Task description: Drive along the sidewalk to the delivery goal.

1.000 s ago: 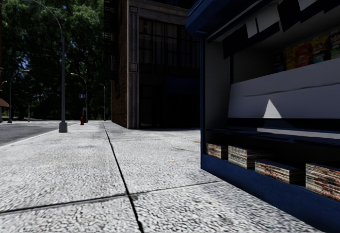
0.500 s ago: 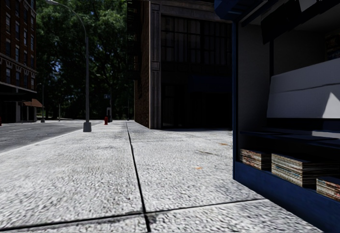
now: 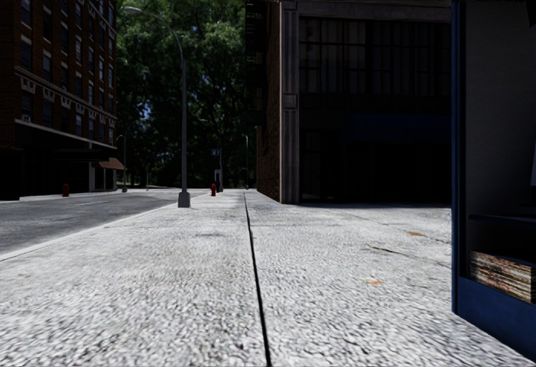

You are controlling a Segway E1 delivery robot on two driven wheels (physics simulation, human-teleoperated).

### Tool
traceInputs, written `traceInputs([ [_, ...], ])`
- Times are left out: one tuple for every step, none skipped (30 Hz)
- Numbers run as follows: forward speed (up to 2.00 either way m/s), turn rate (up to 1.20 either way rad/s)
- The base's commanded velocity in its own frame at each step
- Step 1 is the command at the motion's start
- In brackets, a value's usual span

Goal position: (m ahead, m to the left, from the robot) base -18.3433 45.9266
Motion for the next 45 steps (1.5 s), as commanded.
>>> traceInputs([
  [0.83,0.42],
  [0.83,0.42],
  [0.83,0.42],
  [0.83,0.42],
  [0.83,0.42],
  [0.83,0.42],
  [0.83,0.41],
  [0.83,0.3],
  [0.83,0.3],
  [0.83,0.12],
  [0.83,0.0],
  [0.83,0.0],
  [0.83,0.0],
  [0.83,0.0],
  [0.83,0.0],
  [0.83,0.0],
  [0.83,0.0],
  [0.83,0.0],
  [0.83,0.0],
  [0.83,0.0],
  [0.83,0.0],
  [0.83,0.0],
  [0.83,0.0],
  [0.83,0.0],
  [0.83,0.0],
  [0.83,0.0],
  [0.83,0.0],
  [0.83,0.0],
  [0.83,0.0],
  [0.83,0.0],
  [0.83,0.0],
  [0.83,0.0],
  [0.83,0.0],
  [0.83,0.0],
  [0.83,0.0],
  [0.83,0.0],
  [0.84,0.0],
  [0.91,0.0],
  [0.91,0.0],
  [1.0,0.0],
  [1.16,0.0],
  [1.48,0.0],
  [1.48,0.0],
  [1.63,0.0],
  [1.72,0.0],
])
